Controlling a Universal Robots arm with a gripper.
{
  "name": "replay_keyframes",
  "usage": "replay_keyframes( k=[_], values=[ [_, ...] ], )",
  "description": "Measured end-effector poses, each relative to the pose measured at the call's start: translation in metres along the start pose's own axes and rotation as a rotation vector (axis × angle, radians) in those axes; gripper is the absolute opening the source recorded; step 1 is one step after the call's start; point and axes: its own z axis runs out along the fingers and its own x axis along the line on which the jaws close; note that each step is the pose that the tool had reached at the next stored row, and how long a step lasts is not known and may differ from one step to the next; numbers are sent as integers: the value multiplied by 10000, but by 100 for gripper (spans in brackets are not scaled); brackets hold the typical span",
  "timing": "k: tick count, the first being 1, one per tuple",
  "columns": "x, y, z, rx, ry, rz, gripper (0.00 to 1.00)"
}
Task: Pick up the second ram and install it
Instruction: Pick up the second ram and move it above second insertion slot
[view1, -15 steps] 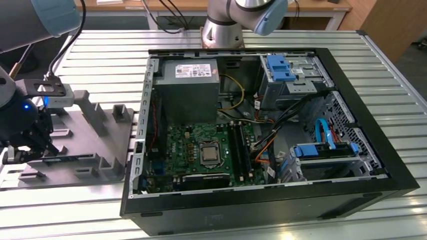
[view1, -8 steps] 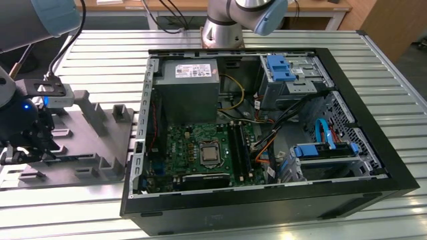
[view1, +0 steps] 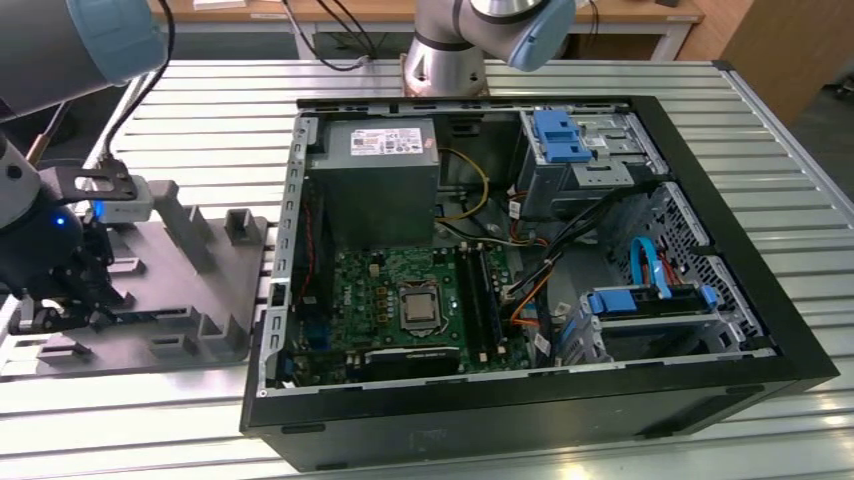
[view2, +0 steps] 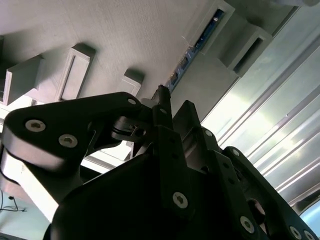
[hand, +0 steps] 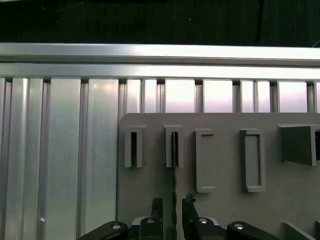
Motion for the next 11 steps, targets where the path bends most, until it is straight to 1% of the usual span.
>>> replay_keyframes(
  k=[11],
  values=[
    [3,-8,200,0,0,0,29]
  ],
)
